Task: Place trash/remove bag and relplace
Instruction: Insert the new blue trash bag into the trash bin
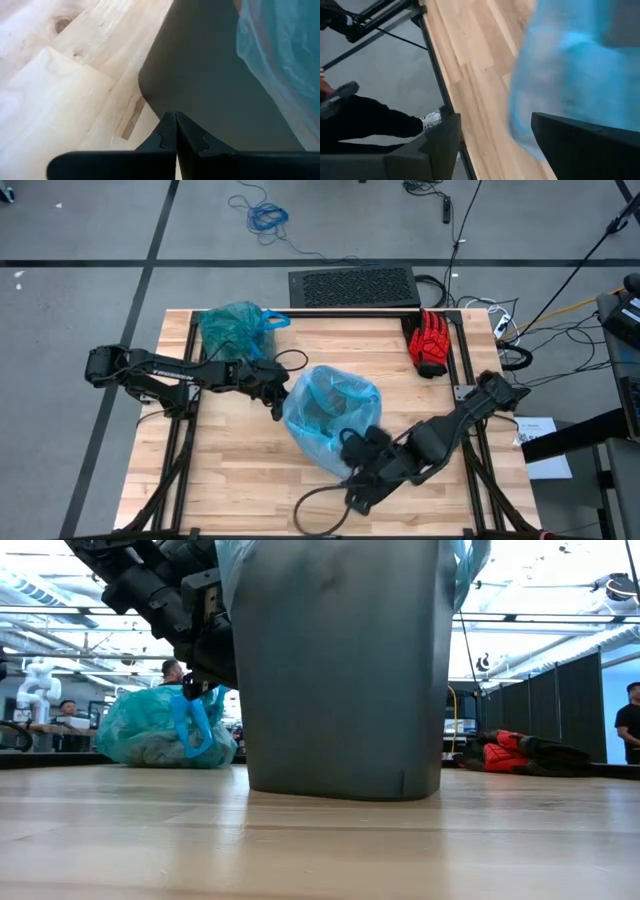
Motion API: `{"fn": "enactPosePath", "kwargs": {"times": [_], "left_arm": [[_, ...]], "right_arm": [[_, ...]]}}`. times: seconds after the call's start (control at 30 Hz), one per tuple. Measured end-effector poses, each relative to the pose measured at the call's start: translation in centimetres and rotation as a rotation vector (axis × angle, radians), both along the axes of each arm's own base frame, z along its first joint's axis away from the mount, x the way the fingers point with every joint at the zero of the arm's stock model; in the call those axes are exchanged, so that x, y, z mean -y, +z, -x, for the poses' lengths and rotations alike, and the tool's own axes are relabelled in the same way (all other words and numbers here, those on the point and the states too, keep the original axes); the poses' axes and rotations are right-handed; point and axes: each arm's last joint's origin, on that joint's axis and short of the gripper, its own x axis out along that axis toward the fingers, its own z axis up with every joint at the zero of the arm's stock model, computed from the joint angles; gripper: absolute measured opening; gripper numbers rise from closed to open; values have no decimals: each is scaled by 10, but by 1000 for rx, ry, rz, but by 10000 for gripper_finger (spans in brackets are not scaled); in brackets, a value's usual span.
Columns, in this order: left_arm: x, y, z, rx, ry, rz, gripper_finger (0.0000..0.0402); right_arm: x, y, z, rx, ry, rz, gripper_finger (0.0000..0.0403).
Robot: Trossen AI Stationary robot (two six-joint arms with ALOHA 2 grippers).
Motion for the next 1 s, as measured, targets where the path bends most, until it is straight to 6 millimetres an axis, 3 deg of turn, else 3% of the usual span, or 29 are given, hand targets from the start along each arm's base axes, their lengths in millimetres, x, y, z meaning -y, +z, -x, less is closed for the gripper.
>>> {"fn": "enactPosePath", "kwargs": {"times": [0.23,0.33,0.4,0.57,0.67,0.8,1.0], "left_arm": [[-16,1,17,-95,33,-29,0],[-20,8,21,-63,55,-31,0],[-22,13,20,-9,47,-17,0],[-22,30,10,202,-93,66,0],[-24,36,6,276,-92,87,0],[-29,40,3,335,-68,94,0],[-34,32,-3,313,-43,120,0]], "right_arm": [[40,35,63,-145,-197,55,210],[53,50,87,-81,-262,96,179],[61,49,96,-51,-283,150,144],[80,13,112,-71,-406,227,17],[88,-6,119,6,-498,137,9],[97,-28,112,144,-585,60,2],[115,-62,100,126,-673,30,0]]}}
